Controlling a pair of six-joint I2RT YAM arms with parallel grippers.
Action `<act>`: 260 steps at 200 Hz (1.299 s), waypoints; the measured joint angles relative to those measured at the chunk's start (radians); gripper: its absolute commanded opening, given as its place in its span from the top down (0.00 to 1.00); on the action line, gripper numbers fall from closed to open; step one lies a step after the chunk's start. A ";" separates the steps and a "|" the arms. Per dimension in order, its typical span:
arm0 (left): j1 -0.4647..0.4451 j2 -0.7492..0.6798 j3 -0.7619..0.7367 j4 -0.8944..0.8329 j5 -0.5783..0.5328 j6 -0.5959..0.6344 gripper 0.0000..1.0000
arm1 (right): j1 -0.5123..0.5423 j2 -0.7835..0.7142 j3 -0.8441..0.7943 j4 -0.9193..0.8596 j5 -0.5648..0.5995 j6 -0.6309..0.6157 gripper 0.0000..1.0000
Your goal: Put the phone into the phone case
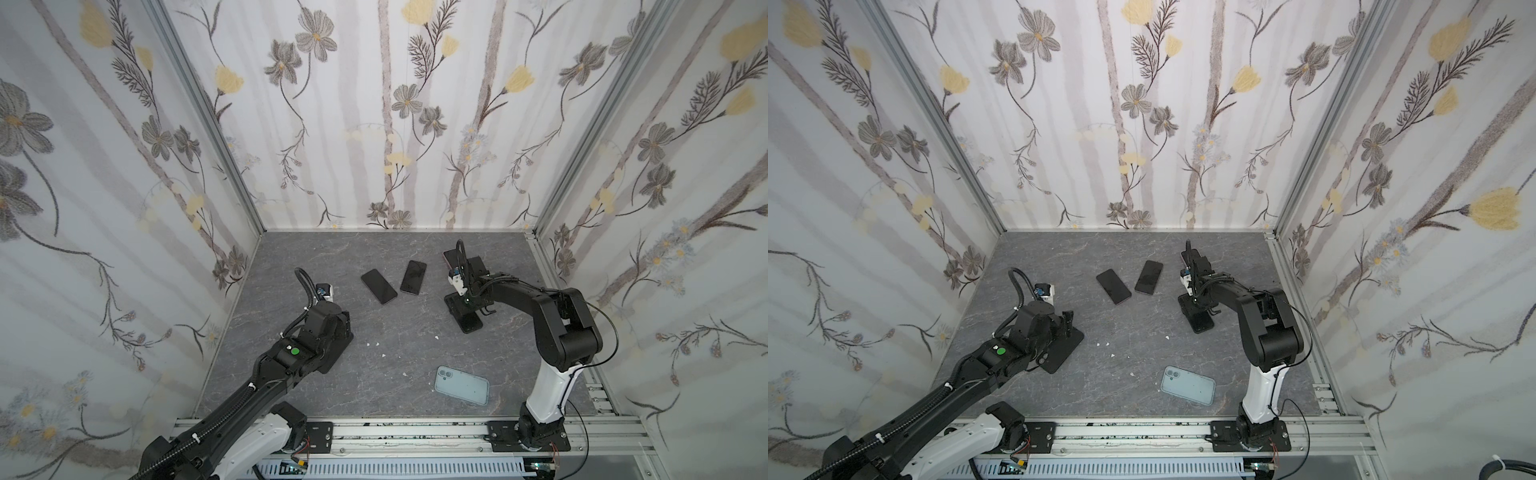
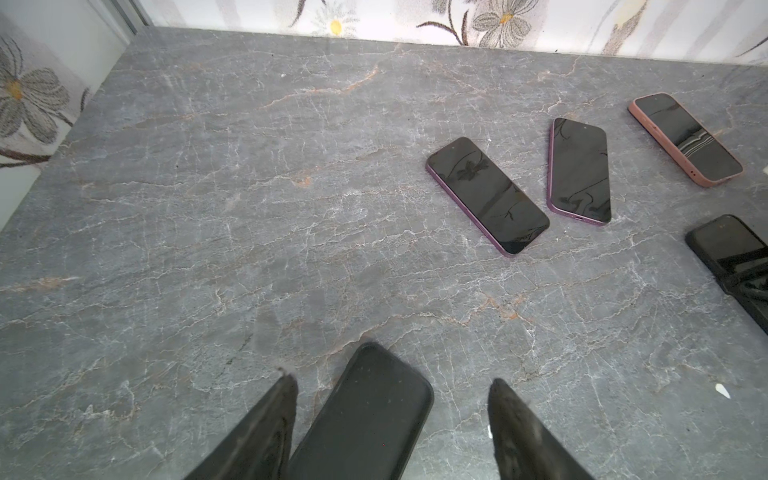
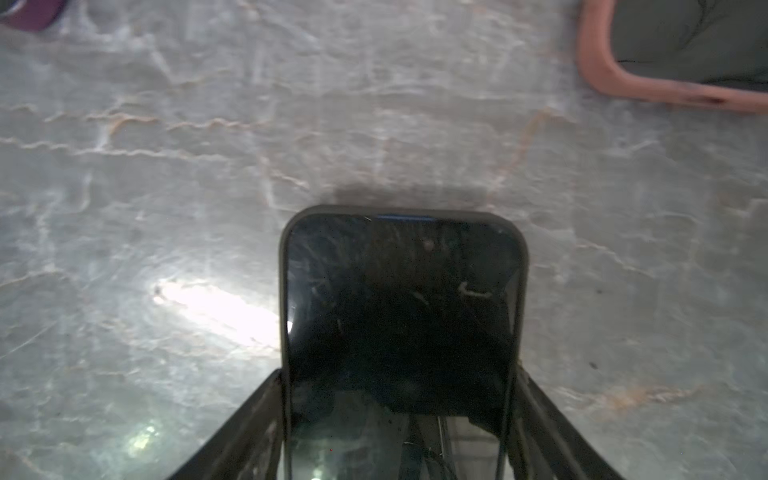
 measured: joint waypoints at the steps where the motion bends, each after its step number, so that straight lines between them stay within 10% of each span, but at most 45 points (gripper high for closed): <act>1: 0.000 0.001 0.000 0.000 0.000 -0.001 0.28 | -0.001 0.000 0.000 0.000 0.000 0.001 0.24; 72: 0.000 0.036 0.000 -0.019 -0.001 -0.019 0.28 | -0.026 -0.033 -0.001 -0.018 0.061 0.040 0.07; 198: 0.011 0.335 0.158 0.000 0.102 -0.103 0.29 | 0.186 -0.266 0.140 -0.087 0.130 0.270 0.13; 260: 0.027 0.447 0.038 0.067 0.187 -0.224 0.28 | 0.259 -0.454 -0.094 -0.093 0.103 0.421 0.14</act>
